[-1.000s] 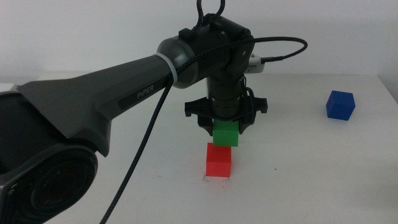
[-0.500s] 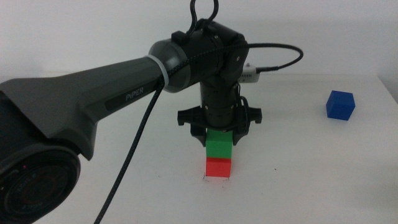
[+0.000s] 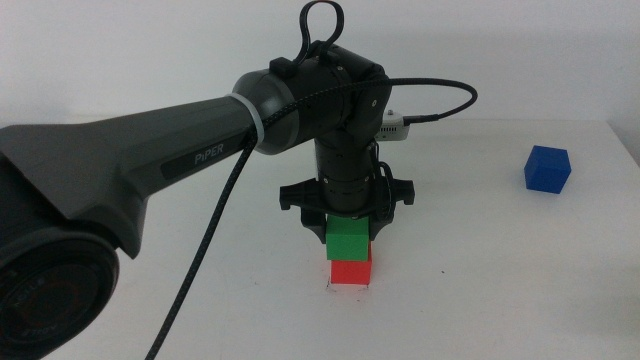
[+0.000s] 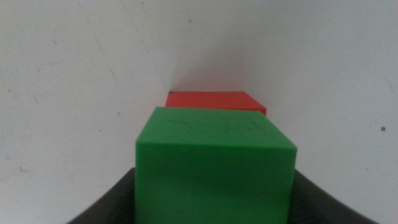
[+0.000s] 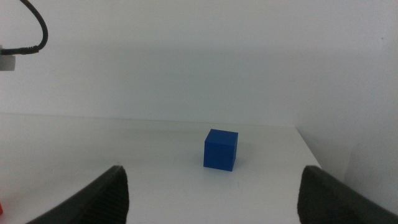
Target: Stack red cubes first, then green, then blue cubes in a specific spot.
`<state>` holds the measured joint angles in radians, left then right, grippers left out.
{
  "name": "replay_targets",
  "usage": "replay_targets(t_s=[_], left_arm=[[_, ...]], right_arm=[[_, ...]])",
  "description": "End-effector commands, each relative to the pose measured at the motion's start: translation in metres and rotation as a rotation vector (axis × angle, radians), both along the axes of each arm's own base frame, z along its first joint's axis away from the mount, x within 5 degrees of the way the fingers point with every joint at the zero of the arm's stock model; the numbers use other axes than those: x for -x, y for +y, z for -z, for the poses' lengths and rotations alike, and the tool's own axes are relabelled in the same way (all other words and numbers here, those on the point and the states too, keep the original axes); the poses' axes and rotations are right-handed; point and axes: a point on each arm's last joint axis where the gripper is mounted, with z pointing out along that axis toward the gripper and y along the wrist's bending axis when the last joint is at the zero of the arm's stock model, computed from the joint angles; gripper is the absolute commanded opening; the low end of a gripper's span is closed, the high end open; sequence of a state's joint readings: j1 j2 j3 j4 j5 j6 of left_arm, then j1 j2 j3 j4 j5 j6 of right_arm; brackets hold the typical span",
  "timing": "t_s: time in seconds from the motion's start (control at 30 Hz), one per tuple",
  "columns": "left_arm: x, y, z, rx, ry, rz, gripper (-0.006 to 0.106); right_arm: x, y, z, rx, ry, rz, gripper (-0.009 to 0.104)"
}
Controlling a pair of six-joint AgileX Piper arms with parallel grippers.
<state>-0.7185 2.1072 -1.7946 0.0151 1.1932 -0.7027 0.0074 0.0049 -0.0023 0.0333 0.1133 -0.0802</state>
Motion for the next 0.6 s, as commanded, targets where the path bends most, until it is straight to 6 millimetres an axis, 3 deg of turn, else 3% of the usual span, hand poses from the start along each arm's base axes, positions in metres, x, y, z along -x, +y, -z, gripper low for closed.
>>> replay_targets(t_s=[0.0, 0.03, 0.17, 0.3, 0.43, 0.57], left_arm=[[-0.002, -0.001, 0.002, 0.013, -0.021, -0.003, 0.057], [-0.003, -0.001, 0.002, 0.012, -0.031, -0.002, 0.067], [-0.004, 0.000, -0.001, 0.007, -0.040, 0.003, 0.091], [-0.001, 0.002, -0.030, 0.026, -0.080, 0.062, 0.094], [0.011, 0.014, -0.097, 0.107, -0.211, 0.175, 0.094], [0.047, 0.049, -0.182, 0.205, -0.415, 0.446, 0.094]], right_arm=[[0.000, 0.000, 0.000, 0.005, -0.008, 0.007, 0.093], [0.000, 0.000, 0.000, 0.005, -0.008, 0.007, 0.093], [0.000, 0.000, 0.000, 0.005, -0.008, 0.007, 0.093], [0.000, 0.000, 0.000, 0.005, -0.008, 0.007, 0.093], [0.000, 0.000, 0.000, 0.005, -0.008, 0.007, 0.093], [0.000, 0.000, 0.000, 0.005, -0.008, 0.007, 0.093]])
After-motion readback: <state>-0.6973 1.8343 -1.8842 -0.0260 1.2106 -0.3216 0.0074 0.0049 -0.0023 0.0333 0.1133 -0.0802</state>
